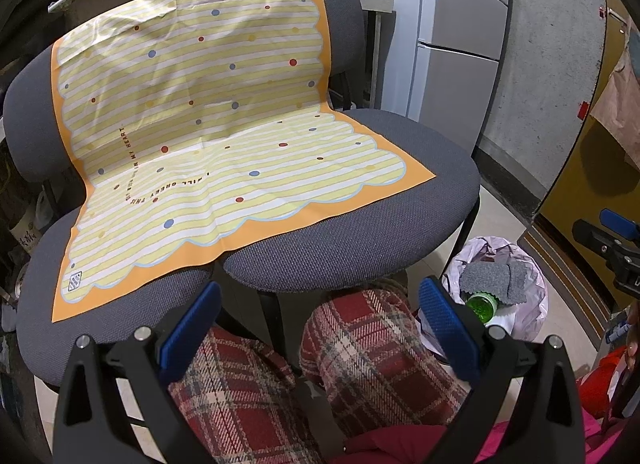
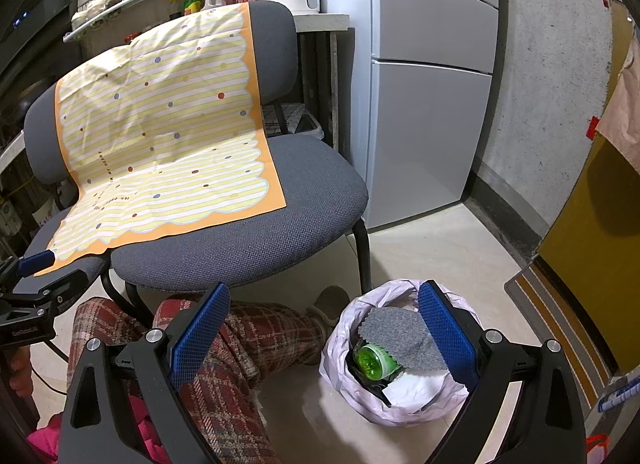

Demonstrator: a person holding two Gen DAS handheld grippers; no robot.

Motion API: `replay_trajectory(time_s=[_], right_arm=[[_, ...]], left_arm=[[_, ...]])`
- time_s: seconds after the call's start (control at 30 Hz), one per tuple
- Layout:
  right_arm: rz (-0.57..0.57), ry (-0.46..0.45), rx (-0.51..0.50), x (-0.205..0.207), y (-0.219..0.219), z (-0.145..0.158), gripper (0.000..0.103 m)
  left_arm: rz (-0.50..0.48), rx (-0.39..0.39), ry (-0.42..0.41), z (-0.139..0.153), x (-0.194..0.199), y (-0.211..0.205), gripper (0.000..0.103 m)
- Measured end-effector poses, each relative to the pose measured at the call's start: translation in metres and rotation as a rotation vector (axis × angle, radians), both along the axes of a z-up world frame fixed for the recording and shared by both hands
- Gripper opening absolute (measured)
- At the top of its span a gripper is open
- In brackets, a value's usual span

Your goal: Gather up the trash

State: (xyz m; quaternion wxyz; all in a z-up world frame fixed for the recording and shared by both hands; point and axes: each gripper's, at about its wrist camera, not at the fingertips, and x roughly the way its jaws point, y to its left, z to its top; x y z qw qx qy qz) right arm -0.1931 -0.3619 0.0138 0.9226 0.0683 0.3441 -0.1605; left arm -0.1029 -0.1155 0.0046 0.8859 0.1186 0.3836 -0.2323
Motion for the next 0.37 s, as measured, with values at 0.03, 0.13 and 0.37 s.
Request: replay_trajectory(time_s=[0.03,0.13,0.37], right_arm=[[-0.002,0.001,0.0,-0.001,0.0,-0.002,0.094],[-0.006,0.006,0.002,-0.001,0.0,-0.005,0.094],[0.01,0.013,-0.014,0.017,0.008,-0.004,0.094]], left_arm=[[-0.003,0.0,-0.006,0.0,0.0,0.0,0.096],[-0.013,-0.002,-0.007,0.0,0.0,-0.002,0.096],[0.013,0.0,0.021,-0.002,0.018,0.004,0.096]])
